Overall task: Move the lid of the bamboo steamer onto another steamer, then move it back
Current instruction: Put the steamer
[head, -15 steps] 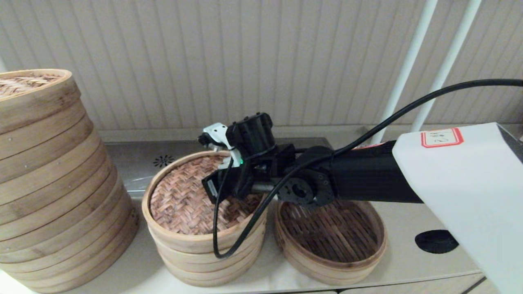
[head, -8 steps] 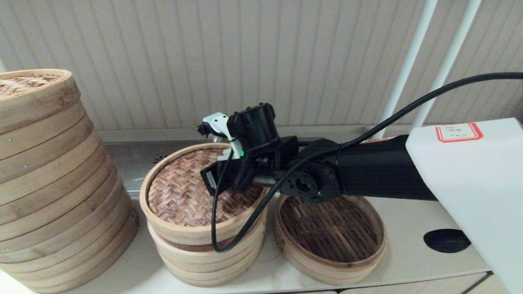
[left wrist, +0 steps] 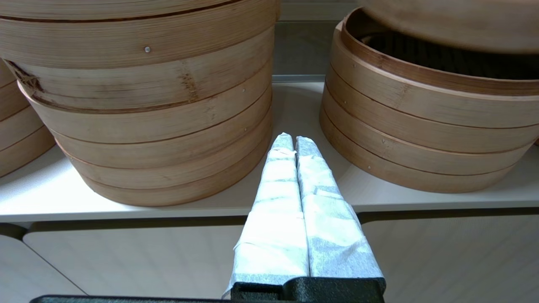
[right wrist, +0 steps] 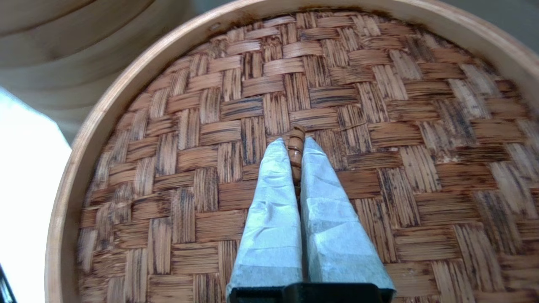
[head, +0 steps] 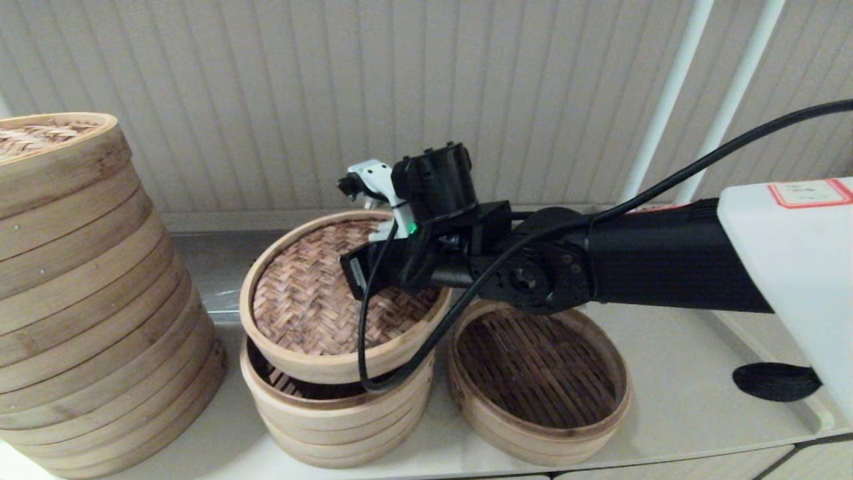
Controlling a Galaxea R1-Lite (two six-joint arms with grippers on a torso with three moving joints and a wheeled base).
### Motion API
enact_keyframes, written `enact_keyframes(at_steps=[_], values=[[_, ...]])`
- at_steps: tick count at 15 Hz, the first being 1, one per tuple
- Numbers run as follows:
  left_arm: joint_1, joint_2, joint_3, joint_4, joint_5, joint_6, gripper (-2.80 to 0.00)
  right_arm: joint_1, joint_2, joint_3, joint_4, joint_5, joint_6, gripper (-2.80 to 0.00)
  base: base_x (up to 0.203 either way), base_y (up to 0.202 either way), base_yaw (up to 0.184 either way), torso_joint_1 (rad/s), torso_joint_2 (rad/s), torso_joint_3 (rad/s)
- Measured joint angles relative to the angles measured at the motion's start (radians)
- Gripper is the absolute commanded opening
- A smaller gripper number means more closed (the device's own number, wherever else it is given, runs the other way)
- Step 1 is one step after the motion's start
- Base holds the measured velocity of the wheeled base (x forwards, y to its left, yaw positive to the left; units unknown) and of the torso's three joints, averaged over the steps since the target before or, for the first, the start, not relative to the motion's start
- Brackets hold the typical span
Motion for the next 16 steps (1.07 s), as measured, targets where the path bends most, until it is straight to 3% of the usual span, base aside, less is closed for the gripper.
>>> enact_keyframes(at_steps=[8,16], values=[[0.000,0.000,0.000,0.000,0.000,0.000,-2.80,-0.139,-0.095,0.070,0.000,0.002,0.011,-2.80,0.000,0.000,0.000,0.000,0.00,0.000],[0.000,0.000,0.000,0.000,0.000,0.000,-2.80,-0.354,-0.243,0.334,-0.071,0.024,0.013,-2.80,0.000,0.000,0.000,0.000,0.00,0.000]])
